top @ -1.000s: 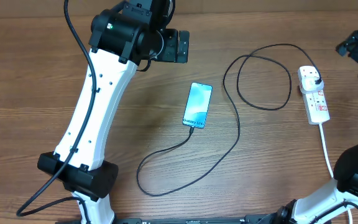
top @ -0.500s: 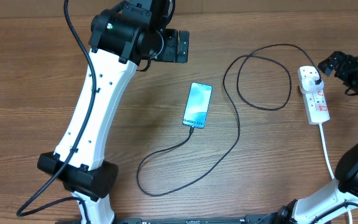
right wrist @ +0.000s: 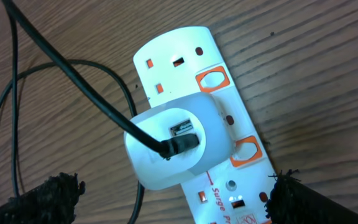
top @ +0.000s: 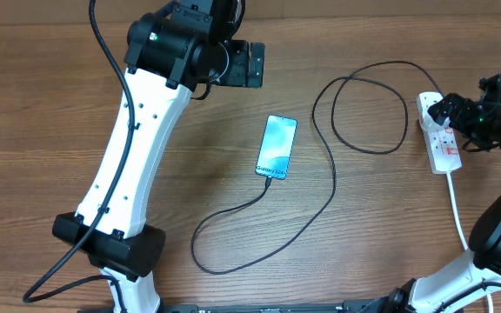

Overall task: Plug charger to phone and switch on socket
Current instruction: 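Press the power strip's switch beside the charger with the right gripper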

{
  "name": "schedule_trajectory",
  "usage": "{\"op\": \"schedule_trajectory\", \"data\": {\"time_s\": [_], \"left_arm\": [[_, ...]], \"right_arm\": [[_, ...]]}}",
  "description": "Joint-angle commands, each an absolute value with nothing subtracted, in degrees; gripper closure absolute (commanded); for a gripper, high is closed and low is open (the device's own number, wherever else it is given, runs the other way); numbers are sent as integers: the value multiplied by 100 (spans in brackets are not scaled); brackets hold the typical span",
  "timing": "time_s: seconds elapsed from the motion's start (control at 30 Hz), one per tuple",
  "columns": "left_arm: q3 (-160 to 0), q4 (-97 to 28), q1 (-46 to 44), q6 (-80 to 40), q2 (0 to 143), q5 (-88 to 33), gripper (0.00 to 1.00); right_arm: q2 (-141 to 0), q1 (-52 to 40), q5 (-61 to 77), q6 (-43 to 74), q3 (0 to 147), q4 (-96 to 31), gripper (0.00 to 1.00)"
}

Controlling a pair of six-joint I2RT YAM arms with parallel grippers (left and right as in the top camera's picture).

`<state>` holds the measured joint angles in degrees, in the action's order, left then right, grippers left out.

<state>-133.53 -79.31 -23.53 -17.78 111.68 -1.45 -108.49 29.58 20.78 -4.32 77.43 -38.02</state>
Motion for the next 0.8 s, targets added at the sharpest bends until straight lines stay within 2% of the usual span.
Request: {"op": "schedule_trajectory", "data": {"time_s": [0.0,0.77], "left_arm": [[-13360,-7924,-2333,-1671,11214,-104,0],[-13360,-7926,-2333,-1671,11214,-104,0]], "right_arm": [[-10807,2965,2156,-458,7601,-3621,0],[-11207,2958,2561,-434,7596,-3148,0]]}}
